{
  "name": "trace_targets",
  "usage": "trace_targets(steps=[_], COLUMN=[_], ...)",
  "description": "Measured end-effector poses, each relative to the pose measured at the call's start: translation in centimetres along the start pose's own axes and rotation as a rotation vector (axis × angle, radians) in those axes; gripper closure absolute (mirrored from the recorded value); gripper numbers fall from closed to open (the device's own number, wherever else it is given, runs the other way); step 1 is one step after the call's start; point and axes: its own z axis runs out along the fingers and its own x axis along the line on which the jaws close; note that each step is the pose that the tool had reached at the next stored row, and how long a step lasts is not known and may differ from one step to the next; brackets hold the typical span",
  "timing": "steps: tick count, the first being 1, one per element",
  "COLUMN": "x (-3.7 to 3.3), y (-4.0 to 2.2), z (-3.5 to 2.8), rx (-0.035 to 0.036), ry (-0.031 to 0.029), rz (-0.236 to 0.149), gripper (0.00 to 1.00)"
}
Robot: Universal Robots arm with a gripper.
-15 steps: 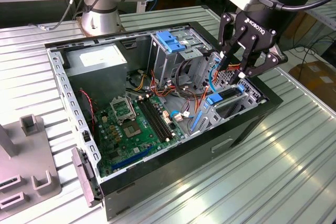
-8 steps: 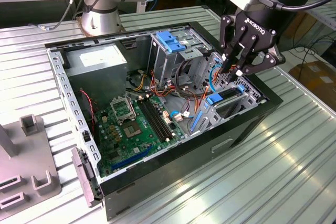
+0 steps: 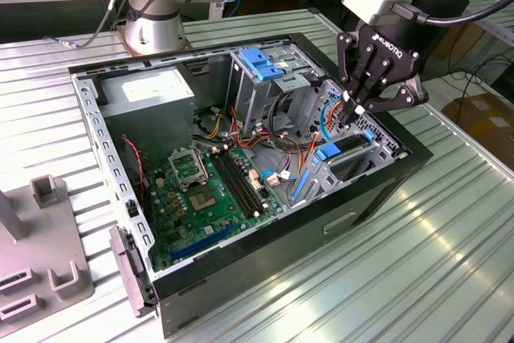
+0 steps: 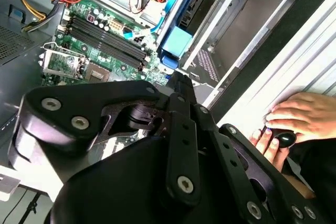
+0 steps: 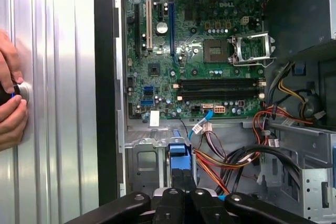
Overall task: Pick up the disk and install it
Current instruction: 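Insert the disk into the insertion slot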
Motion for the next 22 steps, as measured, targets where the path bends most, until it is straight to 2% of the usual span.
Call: trace_targets(steps=[2, 4, 7, 11, 14, 17, 22], x=[-0.01, -0.03, -0.04, -0.06, -0.07, -0.07, -0.07], y=[-0.23, -0.76, -1.28, -1.84, -2.03, -2.26, -2.27], z=[0.29, 0.47, 0.66, 1.01, 1.31, 1.81, 1.97], rx=[0.0042, 0.0138, 0.0229, 0.0318, 0.0369, 0.045, 0.0473], ry=[0.0005, 0.0014, 0.0021, 0.0033, 0.0034, 0.0032, 0.0031], rz=[0.0, -0.001, -0.001, -0.001, -0.001, -0.001, -0.001], gripper=[0.9, 0.9, 0.9, 0.9, 0.9, 0.9, 0.9])
